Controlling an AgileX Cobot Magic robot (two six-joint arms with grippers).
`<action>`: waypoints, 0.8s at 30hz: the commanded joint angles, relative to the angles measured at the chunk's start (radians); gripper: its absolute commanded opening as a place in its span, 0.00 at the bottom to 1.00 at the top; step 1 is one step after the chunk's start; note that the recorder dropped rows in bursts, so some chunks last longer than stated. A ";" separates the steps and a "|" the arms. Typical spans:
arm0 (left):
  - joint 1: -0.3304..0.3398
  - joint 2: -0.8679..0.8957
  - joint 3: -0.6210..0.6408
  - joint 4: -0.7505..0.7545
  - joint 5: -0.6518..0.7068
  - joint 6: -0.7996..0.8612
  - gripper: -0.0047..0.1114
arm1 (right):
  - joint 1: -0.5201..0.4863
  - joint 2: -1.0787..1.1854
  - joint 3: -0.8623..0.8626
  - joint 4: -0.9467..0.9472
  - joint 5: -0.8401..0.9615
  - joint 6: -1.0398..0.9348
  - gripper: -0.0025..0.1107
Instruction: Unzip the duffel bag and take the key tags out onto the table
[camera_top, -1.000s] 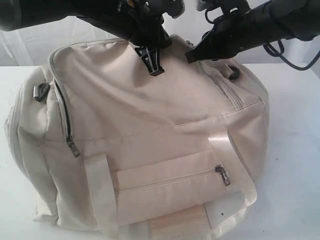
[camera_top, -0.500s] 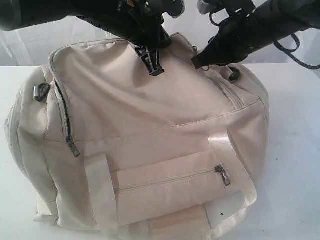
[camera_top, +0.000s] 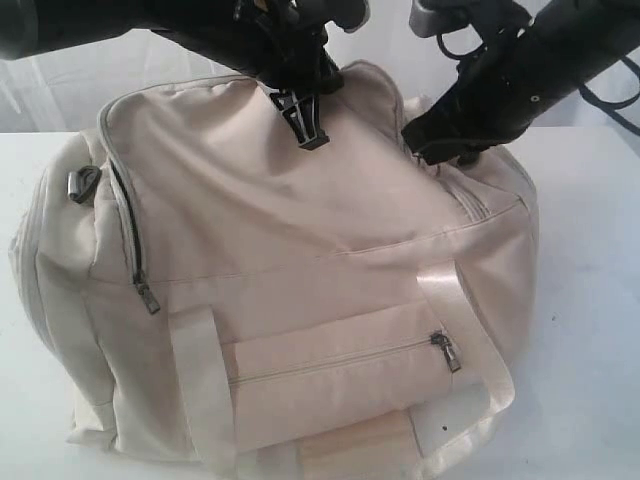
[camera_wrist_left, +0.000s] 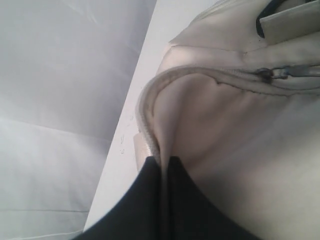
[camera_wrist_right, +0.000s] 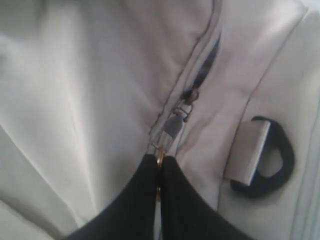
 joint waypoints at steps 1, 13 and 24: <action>-0.001 -0.014 -0.005 -0.002 0.003 -0.017 0.04 | 0.001 -0.026 0.003 -0.059 0.109 0.074 0.02; -0.001 -0.014 -0.005 -0.002 0.003 -0.021 0.04 | 0.001 -0.164 0.024 -0.100 0.291 0.132 0.02; -0.001 -0.014 -0.005 -0.002 0.003 -0.021 0.04 | 0.001 -0.275 0.265 -0.214 0.234 0.235 0.02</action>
